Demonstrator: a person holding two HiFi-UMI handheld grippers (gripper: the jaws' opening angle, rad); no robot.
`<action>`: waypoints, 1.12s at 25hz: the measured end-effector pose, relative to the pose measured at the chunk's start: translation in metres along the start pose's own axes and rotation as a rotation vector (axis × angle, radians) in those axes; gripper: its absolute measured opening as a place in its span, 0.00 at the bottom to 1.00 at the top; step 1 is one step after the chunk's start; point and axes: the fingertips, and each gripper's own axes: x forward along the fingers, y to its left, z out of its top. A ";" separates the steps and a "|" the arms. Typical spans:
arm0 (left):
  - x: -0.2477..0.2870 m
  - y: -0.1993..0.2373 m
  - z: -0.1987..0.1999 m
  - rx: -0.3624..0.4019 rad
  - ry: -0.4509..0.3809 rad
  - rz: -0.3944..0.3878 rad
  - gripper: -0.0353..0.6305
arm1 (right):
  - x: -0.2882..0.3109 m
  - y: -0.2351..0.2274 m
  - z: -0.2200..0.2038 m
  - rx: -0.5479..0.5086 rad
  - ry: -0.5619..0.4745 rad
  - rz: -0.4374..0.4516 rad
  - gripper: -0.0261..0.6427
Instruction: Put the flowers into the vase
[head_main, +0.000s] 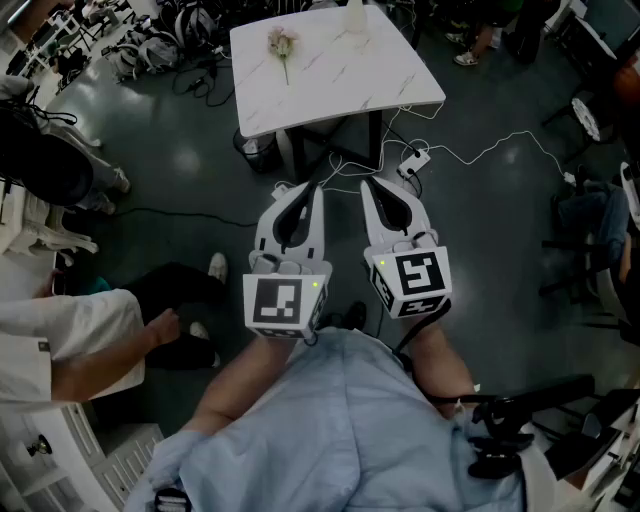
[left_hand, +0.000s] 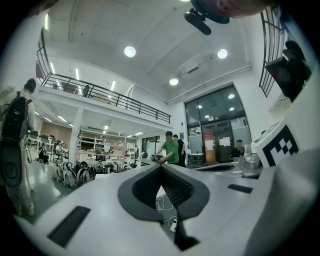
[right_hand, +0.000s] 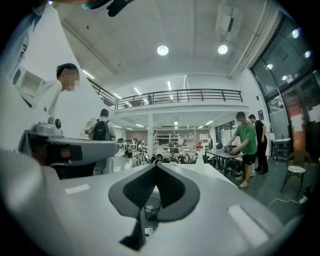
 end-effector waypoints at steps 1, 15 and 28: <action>0.001 -0.003 -0.001 -0.002 -0.006 -0.010 0.06 | -0.001 -0.001 0.000 0.000 -0.001 -0.001 0.04; 0.030 -0.055 -0.014 0.004 0.006 -0.031 0.06 | -0.022 -0.044 -0.009 0.032 -0.007 0.030 0.04; 0.061 -0.035 -0.037 -0.005 0.055 0.004 0.06 | 0.022 -0.069 -0.038 0.075 0.064 0.059 0.04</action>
